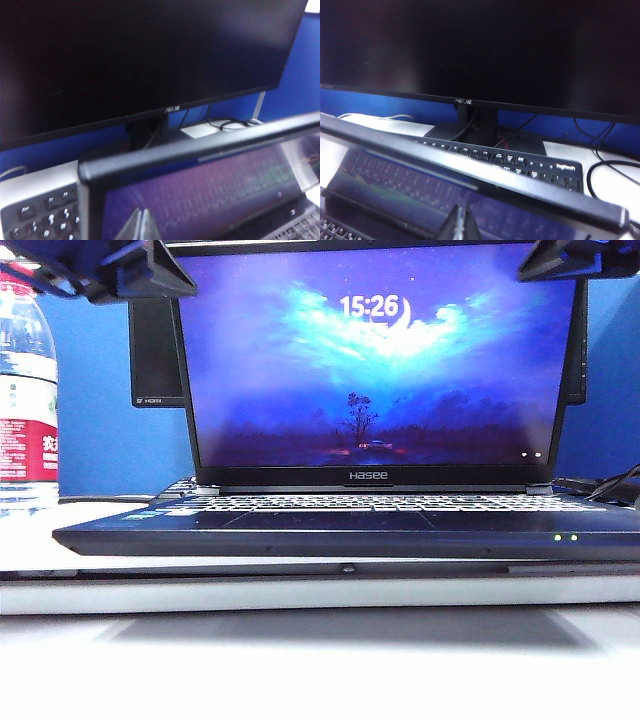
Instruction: Open the lid of the black laptop.
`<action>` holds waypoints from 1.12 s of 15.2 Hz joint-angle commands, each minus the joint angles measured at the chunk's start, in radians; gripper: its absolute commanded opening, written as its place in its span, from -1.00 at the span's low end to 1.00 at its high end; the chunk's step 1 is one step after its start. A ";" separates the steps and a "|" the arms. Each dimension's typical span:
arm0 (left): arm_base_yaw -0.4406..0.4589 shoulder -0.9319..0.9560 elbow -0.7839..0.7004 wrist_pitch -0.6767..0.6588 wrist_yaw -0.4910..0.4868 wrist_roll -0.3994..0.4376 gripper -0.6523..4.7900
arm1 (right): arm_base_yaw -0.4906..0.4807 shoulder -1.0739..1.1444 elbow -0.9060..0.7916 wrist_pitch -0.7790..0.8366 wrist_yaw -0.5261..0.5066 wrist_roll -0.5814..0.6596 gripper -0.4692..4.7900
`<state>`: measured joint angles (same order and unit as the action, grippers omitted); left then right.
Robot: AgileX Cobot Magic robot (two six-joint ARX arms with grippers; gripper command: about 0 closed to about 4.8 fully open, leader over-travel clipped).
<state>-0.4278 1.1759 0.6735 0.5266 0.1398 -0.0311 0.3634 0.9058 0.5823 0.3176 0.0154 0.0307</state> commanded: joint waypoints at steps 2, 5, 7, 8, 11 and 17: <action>0.005 0.033 0.026 0.125 -0.016 -0.005 -0.68 | -0.027 0.038 0.056 0.031 -0.002 -0.033 -0.84; 0.005 0.068 0.078 0.126 -0.015 0.022 -0.68 | -0.045 0.067 0.089 0.049 -0.018 -0.056 -0.84; 0.005 0.096 0.109 0.126 -0.006 0.032 -0.68 | -0.051 0.093 0.119 0.048 -0.019 -0.069 -0.84; 0.005 0.109 0.121 0.125 -0.005 0.038 -0.68 | -0.056 0.107 0.134 0.050 -0.022 -0.070 -0.84; 0.005 0.159 0.162 0.129 -0.005 0.059 -0.68 | -0.056 0.132 0.163 0.054 -0.022 -0.084 -0.84; 0.013 0.235 0.222 0.125 -0.004 0.084 -0.68 | -0.074 0.207 0.229 0.045 -0.022 -0.115 -0.84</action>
<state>-0.4278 1.4086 0.8871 0.6430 0.1532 0.0517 0.2909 1.1084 0.7982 0.3431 -0.0090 -0.0795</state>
